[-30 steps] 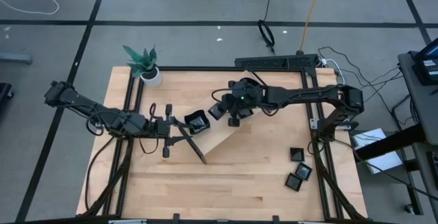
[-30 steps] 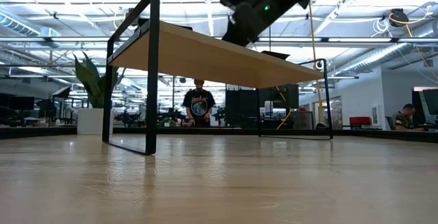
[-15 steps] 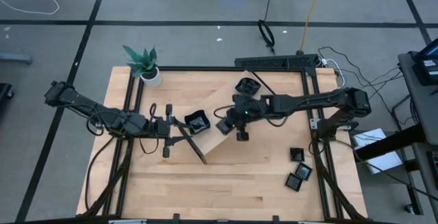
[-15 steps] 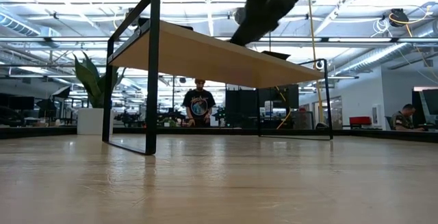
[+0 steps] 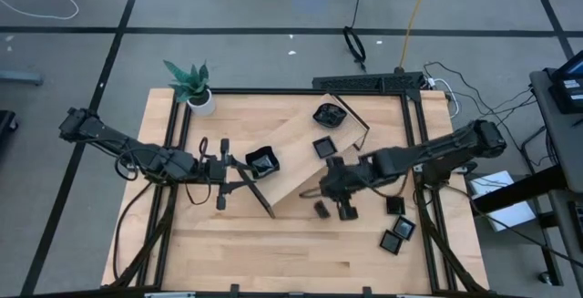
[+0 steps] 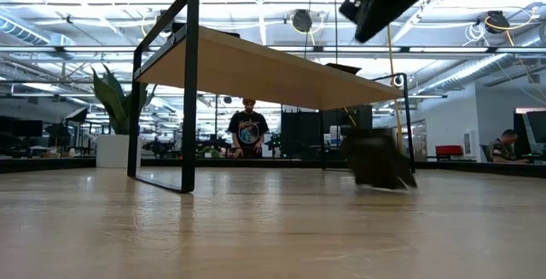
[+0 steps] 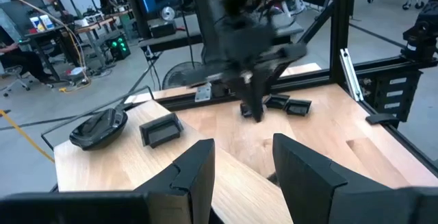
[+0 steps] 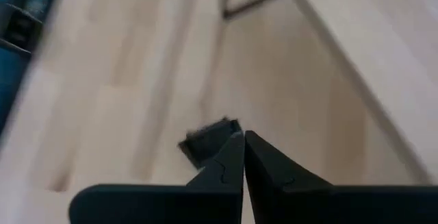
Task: Pick & Place Mini shaped plates
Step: Stack the square plate on top of the other square plate
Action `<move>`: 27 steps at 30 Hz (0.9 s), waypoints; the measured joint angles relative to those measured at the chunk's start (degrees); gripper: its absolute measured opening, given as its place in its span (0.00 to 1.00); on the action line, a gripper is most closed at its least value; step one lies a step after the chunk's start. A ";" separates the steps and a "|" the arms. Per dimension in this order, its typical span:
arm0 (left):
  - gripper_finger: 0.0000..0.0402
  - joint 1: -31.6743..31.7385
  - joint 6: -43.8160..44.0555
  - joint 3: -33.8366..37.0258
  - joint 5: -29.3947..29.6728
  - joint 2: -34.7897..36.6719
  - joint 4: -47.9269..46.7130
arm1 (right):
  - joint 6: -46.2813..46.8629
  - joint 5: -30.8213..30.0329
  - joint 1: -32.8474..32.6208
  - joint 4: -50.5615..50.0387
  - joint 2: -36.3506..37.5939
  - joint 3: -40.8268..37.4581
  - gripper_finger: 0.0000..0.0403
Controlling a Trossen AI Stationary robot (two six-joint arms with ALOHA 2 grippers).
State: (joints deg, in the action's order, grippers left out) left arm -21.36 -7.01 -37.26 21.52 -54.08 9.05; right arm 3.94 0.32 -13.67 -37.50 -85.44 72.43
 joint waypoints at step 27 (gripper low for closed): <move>0.38 0.00 -0.02 0.00 0.02 -0.02 -0.17 | -5.09 -7.50 -16.00 31.41 -5.17 -23.52 0.37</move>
State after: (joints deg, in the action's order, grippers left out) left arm -21.36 -7.02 -37.26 21.53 -54.11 8.88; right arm -1.15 -7.18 -29.67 -6.09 -90.61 48.90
